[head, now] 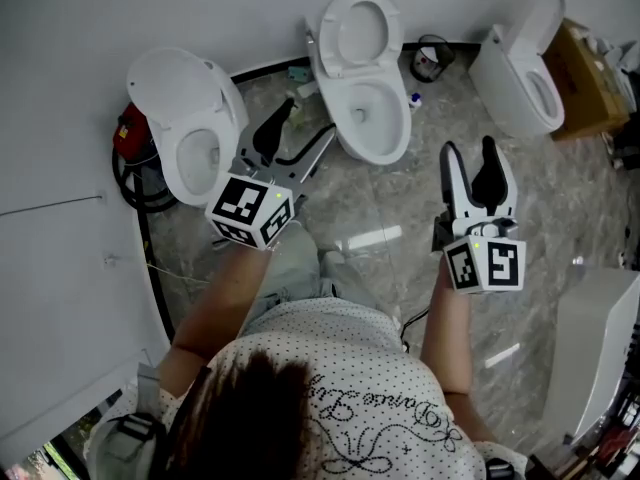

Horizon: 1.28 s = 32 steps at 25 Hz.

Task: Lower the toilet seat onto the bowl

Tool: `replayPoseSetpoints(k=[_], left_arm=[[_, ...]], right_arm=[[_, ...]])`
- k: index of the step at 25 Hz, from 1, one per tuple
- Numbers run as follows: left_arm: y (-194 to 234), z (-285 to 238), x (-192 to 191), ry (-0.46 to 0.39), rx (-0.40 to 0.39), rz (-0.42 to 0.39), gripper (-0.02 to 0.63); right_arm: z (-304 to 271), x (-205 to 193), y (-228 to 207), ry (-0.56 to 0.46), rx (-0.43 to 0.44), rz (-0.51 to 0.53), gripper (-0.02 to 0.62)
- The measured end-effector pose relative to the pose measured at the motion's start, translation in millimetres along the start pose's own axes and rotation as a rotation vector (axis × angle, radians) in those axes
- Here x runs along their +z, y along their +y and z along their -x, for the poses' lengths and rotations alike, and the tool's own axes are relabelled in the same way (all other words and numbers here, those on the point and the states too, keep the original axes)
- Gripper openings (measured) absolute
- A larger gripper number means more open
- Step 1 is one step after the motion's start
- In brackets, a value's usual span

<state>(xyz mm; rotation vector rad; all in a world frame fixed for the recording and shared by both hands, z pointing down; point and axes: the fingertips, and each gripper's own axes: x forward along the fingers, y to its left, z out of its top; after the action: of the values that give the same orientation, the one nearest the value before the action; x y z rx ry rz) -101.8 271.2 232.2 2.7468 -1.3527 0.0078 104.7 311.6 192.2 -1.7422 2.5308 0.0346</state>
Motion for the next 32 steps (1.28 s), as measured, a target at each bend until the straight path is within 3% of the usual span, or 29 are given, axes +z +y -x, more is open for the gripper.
replayPoseSetpoints(k=[8,17,24,32], left_arm=[[30,-29,4,-0.016,0.016,-0.008,0.339],[107,-121,-1,0.001,-0.035,0.024,0.340],[181,-191,10,0.006,-0.105,0.011,0.342],[238,-248,16,0.009,-0.135,0.004,0.353]], right_arm=[[-37,-7,-6,0.002,0.005,0.012,0.344],[-137,-14,-26,-0.030,0.007,0.014,0.348],[-236,-20,-40,-0.005,-0.045,0.028,0.350],[-294,-38,-61,0.059,-0.103,0.007,0.350]])
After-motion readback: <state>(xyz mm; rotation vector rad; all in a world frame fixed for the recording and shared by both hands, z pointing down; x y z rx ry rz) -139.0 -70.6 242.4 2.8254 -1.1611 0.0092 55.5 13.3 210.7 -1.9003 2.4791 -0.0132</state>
